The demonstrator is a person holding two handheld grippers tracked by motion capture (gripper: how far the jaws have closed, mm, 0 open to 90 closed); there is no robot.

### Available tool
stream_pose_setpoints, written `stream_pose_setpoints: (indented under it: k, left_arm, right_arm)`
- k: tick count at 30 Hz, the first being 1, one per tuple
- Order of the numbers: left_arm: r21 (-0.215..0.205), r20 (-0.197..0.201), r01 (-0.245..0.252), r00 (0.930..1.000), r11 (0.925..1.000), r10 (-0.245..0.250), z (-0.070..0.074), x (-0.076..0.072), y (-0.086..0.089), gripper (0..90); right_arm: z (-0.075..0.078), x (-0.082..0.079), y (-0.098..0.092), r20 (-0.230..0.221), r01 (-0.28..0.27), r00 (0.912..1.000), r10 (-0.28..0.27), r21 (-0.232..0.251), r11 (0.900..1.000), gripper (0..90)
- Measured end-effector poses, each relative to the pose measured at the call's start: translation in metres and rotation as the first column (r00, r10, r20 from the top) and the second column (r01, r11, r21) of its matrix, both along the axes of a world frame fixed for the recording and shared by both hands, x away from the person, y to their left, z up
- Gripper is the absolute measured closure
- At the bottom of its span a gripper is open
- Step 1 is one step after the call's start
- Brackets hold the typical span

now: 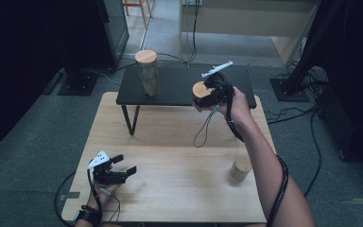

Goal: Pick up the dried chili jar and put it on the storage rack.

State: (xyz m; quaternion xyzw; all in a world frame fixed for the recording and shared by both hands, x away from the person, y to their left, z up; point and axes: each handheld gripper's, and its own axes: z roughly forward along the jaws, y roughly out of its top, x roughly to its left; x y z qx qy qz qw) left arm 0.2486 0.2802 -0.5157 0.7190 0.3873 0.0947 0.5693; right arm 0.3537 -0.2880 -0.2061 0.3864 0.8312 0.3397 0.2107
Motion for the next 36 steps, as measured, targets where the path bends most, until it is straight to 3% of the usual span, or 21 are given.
stream_pose_setpoints:
  k: [10,23,36]
  left_arm:
    - [-0.016,0.005,-0.015,0.9999,0.9998,0.015,-0.002,-0.003,0.001,4.0]
    - [-0.022,0.007,-0.008,0.9999,0.9997,0.009,-0.003,-0.002,0.002,4.0]
    - [-0.028,0.01,-0.006,0.9999,0.9996,0.007,-0.004,-0.002,0.004,4.0]
  right_arm:
    - [0.005,0.022,0.0,-0.022,0.015,0.9997,-0.015,0.0,1.0,25.3]
    - [0.007,0.048,0.01,-0.054,0.015,0.9984,-0.017,-0.034,0.999,25.2]
    - [0.01,0.068,0.018,-0.061,0.017,0.998,-0.02,-0.049,0.999,25.3]
